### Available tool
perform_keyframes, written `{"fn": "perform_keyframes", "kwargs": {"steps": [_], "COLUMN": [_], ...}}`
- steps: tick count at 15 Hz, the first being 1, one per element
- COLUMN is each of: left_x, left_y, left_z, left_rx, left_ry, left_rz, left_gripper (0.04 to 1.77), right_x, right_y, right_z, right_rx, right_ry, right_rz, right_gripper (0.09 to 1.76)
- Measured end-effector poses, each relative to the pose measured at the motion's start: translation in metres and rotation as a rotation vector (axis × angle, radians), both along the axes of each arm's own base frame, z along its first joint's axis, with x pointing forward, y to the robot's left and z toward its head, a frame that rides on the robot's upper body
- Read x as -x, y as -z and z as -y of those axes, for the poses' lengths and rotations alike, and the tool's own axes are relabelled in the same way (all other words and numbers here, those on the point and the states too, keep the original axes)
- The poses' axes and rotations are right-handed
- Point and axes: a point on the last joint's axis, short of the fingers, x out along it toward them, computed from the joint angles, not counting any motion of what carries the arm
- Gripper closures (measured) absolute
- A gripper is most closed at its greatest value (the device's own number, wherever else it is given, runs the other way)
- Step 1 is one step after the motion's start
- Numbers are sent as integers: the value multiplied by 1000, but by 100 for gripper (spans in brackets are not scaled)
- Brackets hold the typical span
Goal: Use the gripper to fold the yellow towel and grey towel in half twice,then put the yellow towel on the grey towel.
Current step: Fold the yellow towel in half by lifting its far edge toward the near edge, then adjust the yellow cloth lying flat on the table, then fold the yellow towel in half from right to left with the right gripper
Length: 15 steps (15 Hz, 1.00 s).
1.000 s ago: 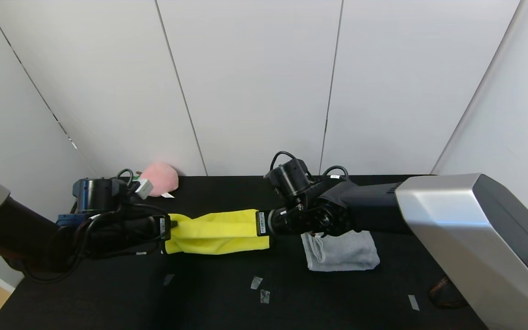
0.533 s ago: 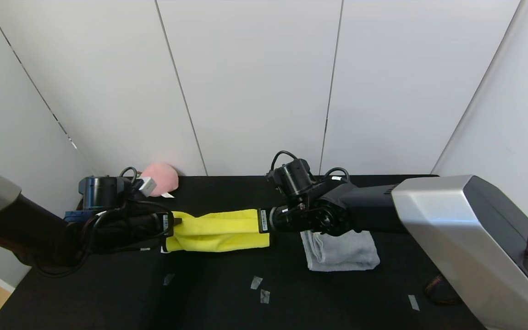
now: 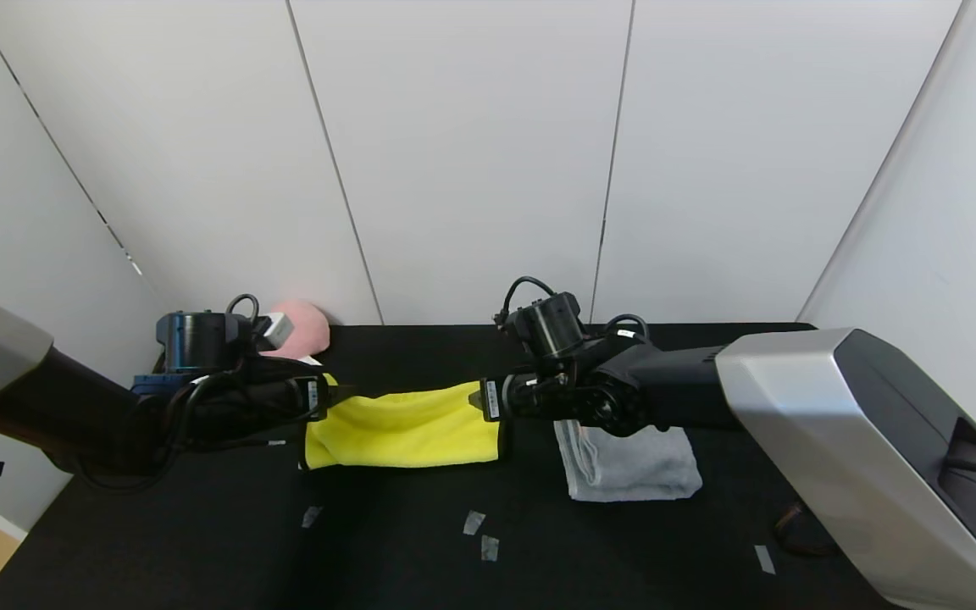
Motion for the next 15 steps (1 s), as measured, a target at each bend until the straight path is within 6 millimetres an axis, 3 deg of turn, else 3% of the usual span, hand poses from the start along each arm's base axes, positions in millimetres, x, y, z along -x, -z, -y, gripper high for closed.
{"fn": "perform_keyframes", "kwargs": {"steps": [6, 15], "left_x": [-6, 4], "left_y": [-18, -44], "left_z": [-9, -11], "left_rx": [-2, -5], "left_ry": [-24, -29], "left_rz": [58, 126], "left_gripper": [32, 17], "right_x": [-7, 2], "right_y": [-3, 11], "right_z": [6, 6], "right_rx": [5, 13], "right_ry": [-3, 32], "right_rz": [57, -48], "right_gripper": [40, 22]}}
